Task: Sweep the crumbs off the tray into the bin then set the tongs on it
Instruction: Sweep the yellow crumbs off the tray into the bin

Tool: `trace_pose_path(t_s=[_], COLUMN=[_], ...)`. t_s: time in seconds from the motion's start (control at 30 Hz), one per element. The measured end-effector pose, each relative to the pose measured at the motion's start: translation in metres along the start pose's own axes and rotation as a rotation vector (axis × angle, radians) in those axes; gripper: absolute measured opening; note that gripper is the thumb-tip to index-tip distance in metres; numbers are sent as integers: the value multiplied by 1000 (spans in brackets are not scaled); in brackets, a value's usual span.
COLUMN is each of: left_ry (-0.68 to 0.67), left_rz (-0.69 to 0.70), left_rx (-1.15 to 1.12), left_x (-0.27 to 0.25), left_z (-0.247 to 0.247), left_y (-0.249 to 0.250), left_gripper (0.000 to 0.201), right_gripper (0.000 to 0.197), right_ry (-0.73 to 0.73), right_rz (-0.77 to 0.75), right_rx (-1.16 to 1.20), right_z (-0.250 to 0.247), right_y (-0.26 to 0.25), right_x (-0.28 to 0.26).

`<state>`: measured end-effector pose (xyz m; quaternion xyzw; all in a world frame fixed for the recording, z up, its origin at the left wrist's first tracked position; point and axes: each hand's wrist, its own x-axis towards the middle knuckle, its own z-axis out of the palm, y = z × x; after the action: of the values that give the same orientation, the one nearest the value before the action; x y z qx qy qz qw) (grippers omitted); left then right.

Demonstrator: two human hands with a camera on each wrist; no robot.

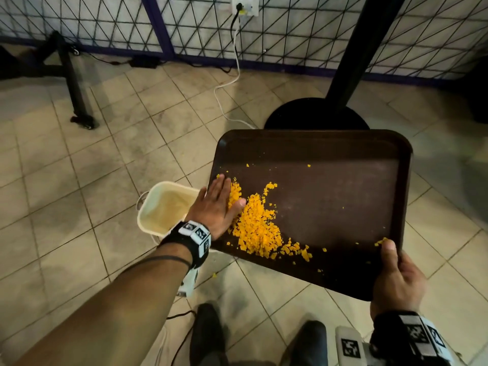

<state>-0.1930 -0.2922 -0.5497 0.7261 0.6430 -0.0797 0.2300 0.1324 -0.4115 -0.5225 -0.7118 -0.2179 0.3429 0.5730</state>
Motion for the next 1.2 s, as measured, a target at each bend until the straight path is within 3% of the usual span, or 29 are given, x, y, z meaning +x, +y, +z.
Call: trace_pose_path(t_s=[0.13,0.3,0.43,0.6,0.73,0.87,1.03,1.2], left_ry=[71,257,162,9,112,263,176,109], left_rz=[12,100,146,44,36,186,383,185], left_rx=[-52,-82,-44,29,-13,-39,56,3], left_x=[-10,29,31,-11,-4,19,15,3], left_z=[-2,-42,-36,8,-13,-46,-34,-5], left_y=[-1,31,51,20,20,73,128,81], left_gripper=[80,76,76,83,81,74,76,78], right_gripper=[28,31,32,31,30,28,24,30], right_ry=[7,19,8,16,34,49,30,20], right_rz=[-40,-52,-51,-31,-7,-9,-8,-31], right_rx=[-32,-67,-50,-48,-23,-9,6,-42], right_z=[-2,-4,-3,-6,-6,-5,-2,-6], right_y=[3,6,1,4,4,3,0,5], right_x=[1,2,-2,0,1,-2,-3,0])
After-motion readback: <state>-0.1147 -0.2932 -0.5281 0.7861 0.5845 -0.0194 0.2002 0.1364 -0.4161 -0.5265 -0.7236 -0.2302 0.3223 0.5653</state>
